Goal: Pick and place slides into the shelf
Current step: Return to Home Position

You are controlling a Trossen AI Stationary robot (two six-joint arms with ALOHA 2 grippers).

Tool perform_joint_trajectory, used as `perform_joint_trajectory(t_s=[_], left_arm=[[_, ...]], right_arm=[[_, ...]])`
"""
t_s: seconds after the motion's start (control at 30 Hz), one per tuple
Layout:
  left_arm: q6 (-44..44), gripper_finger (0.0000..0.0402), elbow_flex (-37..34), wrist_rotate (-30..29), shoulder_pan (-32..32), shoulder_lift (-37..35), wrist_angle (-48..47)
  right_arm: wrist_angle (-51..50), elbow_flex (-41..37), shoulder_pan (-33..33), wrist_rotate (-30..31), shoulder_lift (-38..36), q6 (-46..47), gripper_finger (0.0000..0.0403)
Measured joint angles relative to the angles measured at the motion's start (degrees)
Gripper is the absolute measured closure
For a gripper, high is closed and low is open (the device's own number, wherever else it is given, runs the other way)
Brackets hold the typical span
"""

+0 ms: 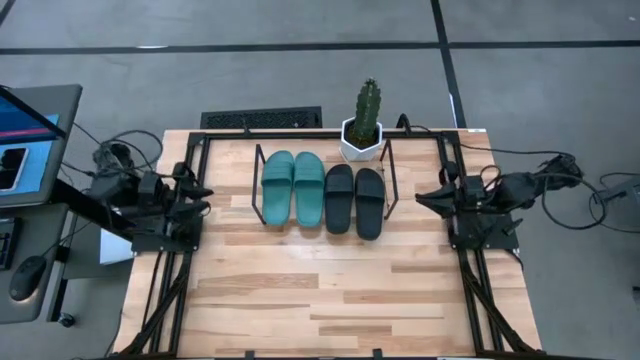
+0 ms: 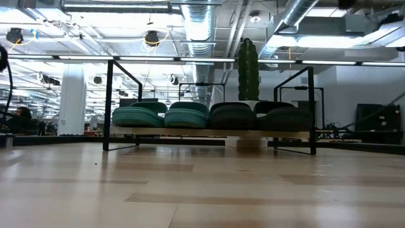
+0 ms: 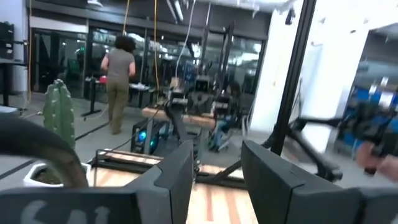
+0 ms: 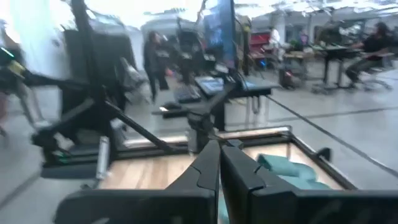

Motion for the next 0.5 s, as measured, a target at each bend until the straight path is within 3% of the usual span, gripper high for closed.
perform_joint_trajectory(t_s=[0.27, 0.5], left_arm=[[1.3, 0.0278, -17.7, 0.1, 0.0, -8.9, 21.4], [1.9, 0.0278, -28.5, 0.4, 0.0, -13.5, 35.3]], right_arm=[[4.8, -14.7, 2.5, -2.0, -16.1, 1.6, 0.0402], [8.1, -24.6, 4.8, -1.6, -26.9, 1.6, 0.0403]])
